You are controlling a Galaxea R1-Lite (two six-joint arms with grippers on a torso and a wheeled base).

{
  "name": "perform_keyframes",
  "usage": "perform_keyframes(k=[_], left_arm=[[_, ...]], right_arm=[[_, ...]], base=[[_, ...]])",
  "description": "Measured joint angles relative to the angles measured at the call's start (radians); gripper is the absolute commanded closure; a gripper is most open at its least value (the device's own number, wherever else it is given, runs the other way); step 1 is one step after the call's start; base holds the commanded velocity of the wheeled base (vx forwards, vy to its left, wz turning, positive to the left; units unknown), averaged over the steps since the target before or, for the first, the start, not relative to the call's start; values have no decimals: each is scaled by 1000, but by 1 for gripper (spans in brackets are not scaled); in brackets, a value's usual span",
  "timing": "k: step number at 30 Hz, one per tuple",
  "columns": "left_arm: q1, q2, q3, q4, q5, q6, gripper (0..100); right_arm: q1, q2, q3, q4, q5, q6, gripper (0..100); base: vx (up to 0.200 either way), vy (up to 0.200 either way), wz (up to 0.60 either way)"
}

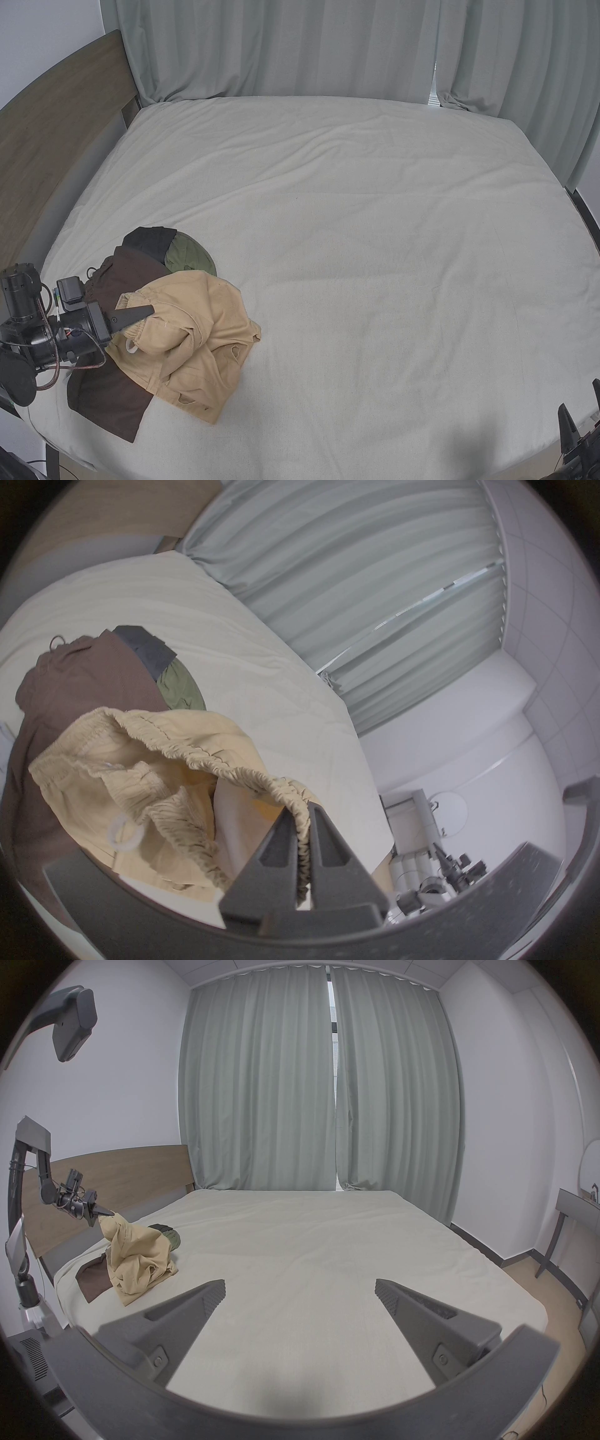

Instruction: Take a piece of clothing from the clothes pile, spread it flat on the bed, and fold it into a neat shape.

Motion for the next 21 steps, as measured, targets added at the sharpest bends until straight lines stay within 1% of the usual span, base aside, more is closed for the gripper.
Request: perform_keyframes(k=[7, 10, 12, 15, 19, 21], left_arm=[[-62, -61, -11, -3, 60, -183, 100], [-90, -90, -24, -3, 104, -251, 100], [-114, -108, -34, -3, 149, -289, 100], [-150, -125, -46, -3, 193, -324, 100], [-183, -140, -58, -6, 210, -345, 100], [-191, -146, -64, -9, 222, -375, 100]], right_arm=[[0, 0, 0, 0, 0, 0, 0], [0, 0, 0, 0, 0, 0, 0], [0, 0, 0, 0, 0, 0, 0], [0, 0, 0, 0, 0, 0, 0], [1, 0, 0, 0, 0, 0, 0], [1, 0, 0, 0, 0, 0, 0]], base=[[0, 0, 0], [0, 0, 0], [0, 0, 0], [0, 0, 0], [0, 0, 0], [0, 0, 0]])
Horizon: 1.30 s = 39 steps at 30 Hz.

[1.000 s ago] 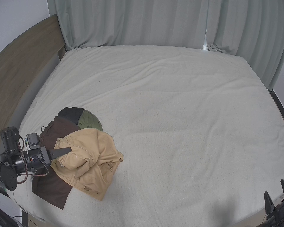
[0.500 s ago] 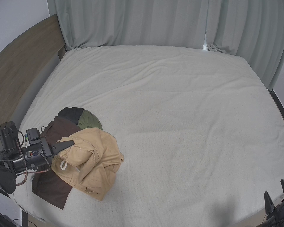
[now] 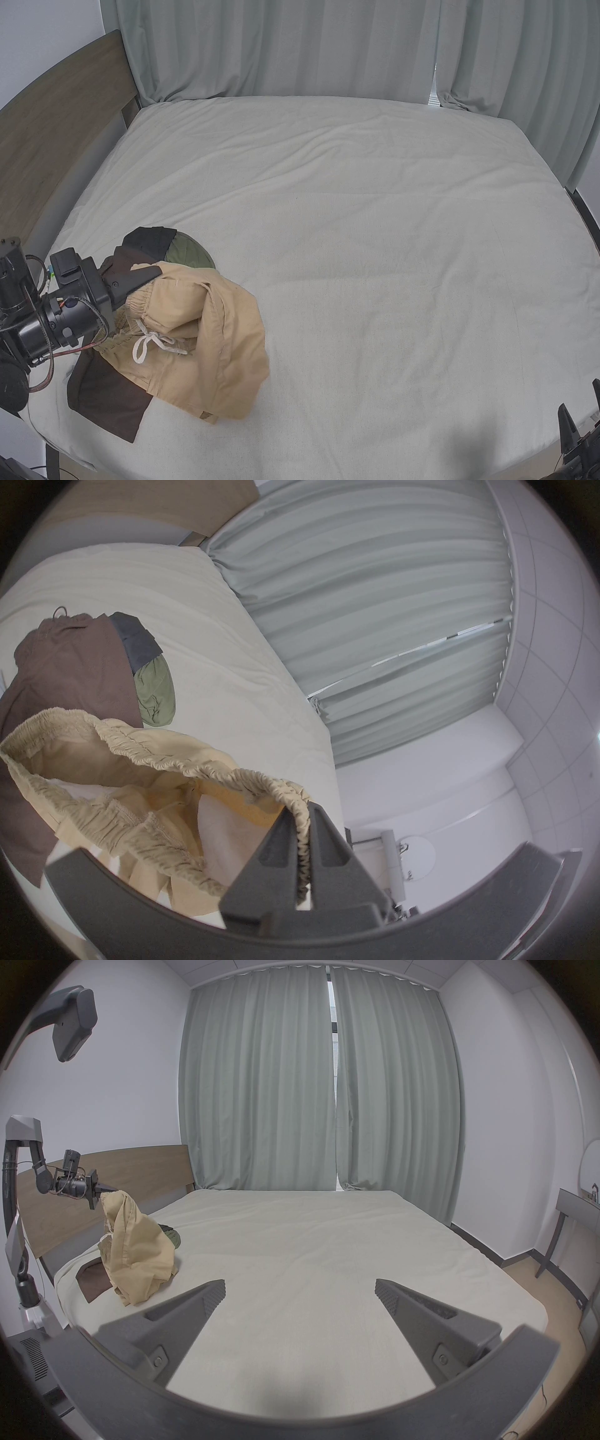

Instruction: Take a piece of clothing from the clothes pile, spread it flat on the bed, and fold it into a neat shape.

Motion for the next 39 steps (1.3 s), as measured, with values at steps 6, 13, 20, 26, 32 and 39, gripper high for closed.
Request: perform_keyframes(k=[6, 13, 20, 26, 32, 39], left_arm=[[-39, -15, -28, -20, 74, -112, 100], [-98, -26, -51, -25, 124, -131, 100], [-166, -29, -93, -23, 219, -201, 100], [-228, -29, -114, -20, 276, -212, 100], [-290, -26, -136, -14, 344, -212, 100], [-353, -23, -177, 1, 365, -212, 100]], right_arm=[[0, 0, 0, 0, 0, 0, 0], [0, 0, 0, 0, 0, 0, 0], [-1, 0, 0, 0, 0, 0, 0], [-1, 0, 0, 0, 0, 0, 0], [0, 0, 0, 0, 0, 0, 0], [0, 0, 0, 0, 0, 0, 0]], base=[[0, 0, 0], [0, 0, 0], [0, 0, 0], [0, 0, 0], [0, 0, 0], [0, 0, 0]])
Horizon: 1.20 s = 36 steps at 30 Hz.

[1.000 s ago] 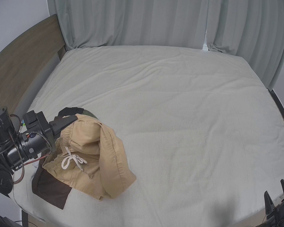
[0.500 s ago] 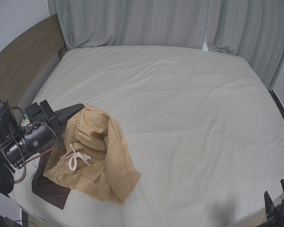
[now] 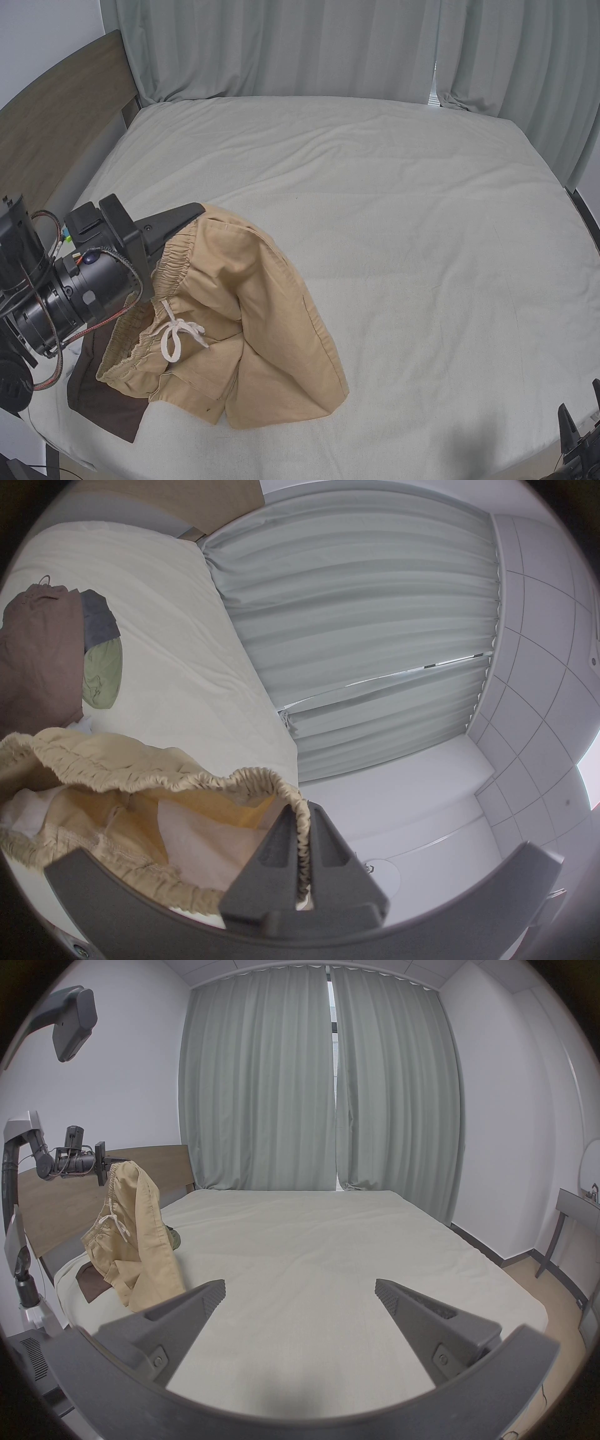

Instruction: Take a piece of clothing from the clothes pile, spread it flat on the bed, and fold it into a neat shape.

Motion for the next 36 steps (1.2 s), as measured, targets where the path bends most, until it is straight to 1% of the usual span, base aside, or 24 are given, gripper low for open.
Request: perform_keyframes(k=[10, 17, 29, 36], left_arm=[[-101, 28, -41, 7, 53, 0, 100], [-170, 73, -80, 3, 57, 0, 100], [-288, 200, -217, 2, 80, -1, 100], [-373, 299, -309, 1, 83, -1, 100]], right_arm=[[0, 0, 0, 0, 0, 0, 0], [-1, 0, 0, 0, 0, 0, 0], [1, 0, 0, 0, 0, 0, 0], [1, 0, 0, 0, 0, 0, 0]], base=[[0, 0, 0], [0, 0, 0], [0, 0, 0], [0, 0, 0]])
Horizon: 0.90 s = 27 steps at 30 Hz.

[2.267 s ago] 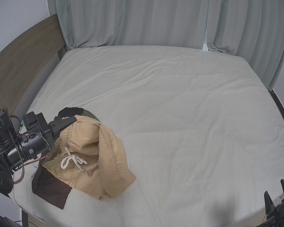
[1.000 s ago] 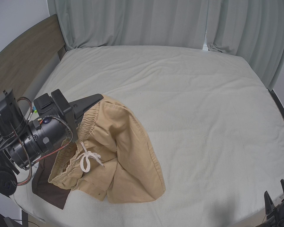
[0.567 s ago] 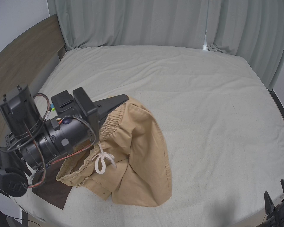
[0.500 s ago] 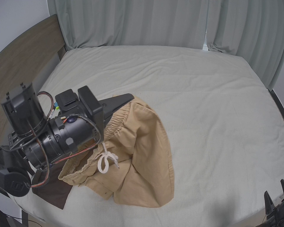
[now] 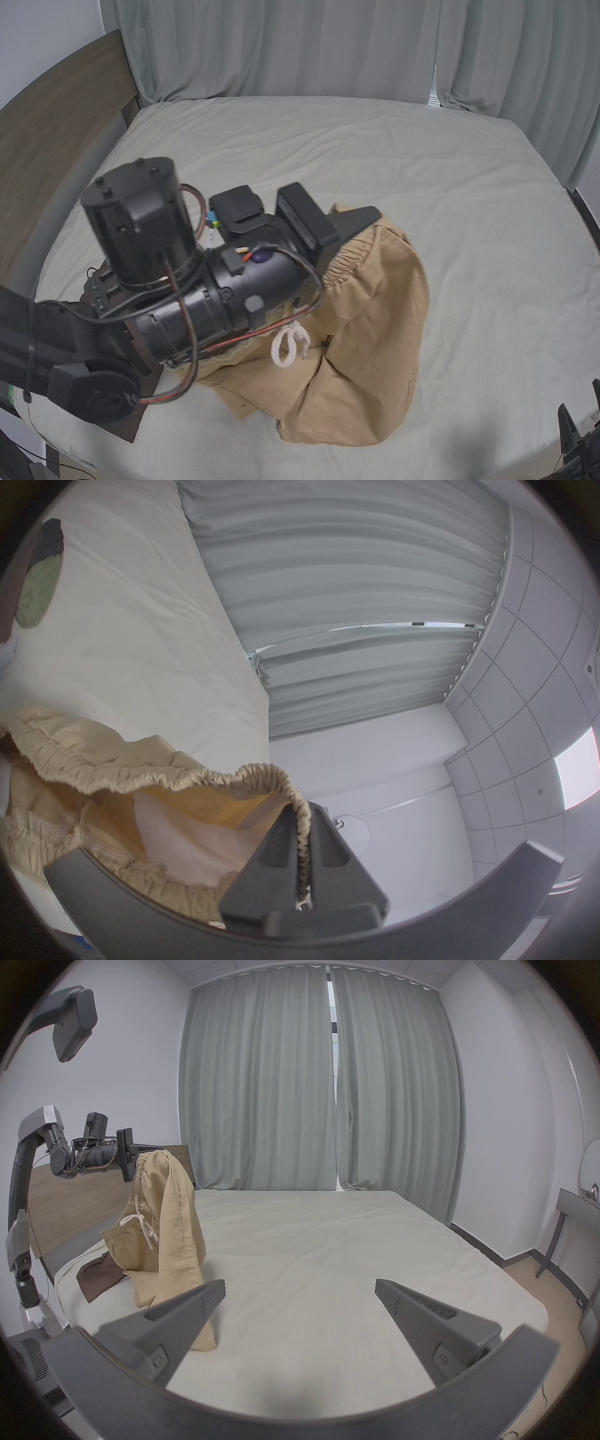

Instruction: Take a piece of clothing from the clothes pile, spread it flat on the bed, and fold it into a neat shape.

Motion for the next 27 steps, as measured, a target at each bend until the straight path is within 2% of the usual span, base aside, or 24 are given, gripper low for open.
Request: perform_keyframes(k=[9, 21, 27], left_arm=[[-71, 119, -142, 11, -1, -9, 100], [-103, 133, -339, 99, -10, -116, 100], [-111, 102, -420, 109, -2, -216, 100]], right_arm=[[0, 0, 0, 0, 0, 0, 0], [0, 0, 0, 0, 0, 0, 0], [0, 0, 0, 0, 0, 0, 0]], base=[[0, 0, 0], [0, 0, 0], [0, 0, 0]])
